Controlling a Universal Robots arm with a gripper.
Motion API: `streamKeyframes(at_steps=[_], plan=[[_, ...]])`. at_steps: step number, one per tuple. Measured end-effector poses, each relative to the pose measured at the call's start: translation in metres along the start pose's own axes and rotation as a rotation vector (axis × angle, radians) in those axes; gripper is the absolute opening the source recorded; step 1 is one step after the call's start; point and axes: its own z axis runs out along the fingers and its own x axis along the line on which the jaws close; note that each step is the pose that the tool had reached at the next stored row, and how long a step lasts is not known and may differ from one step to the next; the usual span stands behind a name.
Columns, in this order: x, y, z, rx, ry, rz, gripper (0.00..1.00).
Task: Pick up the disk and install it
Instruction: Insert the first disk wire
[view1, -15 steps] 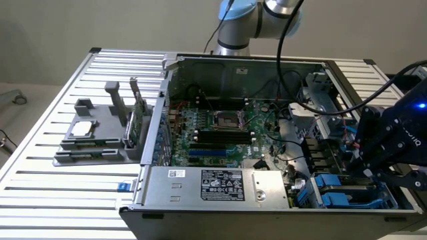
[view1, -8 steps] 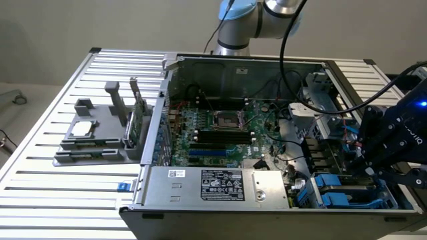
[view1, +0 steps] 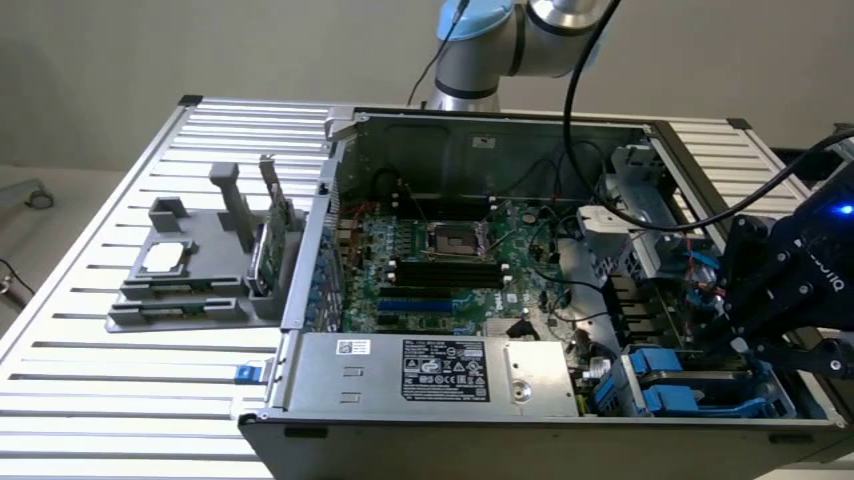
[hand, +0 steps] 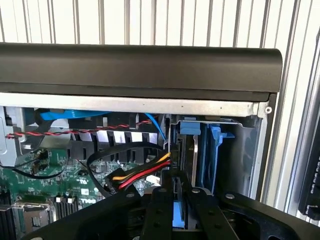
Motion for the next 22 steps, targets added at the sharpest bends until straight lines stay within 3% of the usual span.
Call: streamKeyframes(at_steps=[5, 9, 15, 22], plan=[[0.000, 0.0001, 0.0004, 0.0198, -0.0199, 0.023, 0.16], [0.000, 0.0002, 0.0002, 0.0328, -0.0223, 0.046, 0.16], [0.001, 0.0011, 0.0003, 0.0390, -0.0204, 0.073, 0.16], [0.011, 0.0043, 0.0004, 0.0441, -0.0322, 0.078, 0.16]])
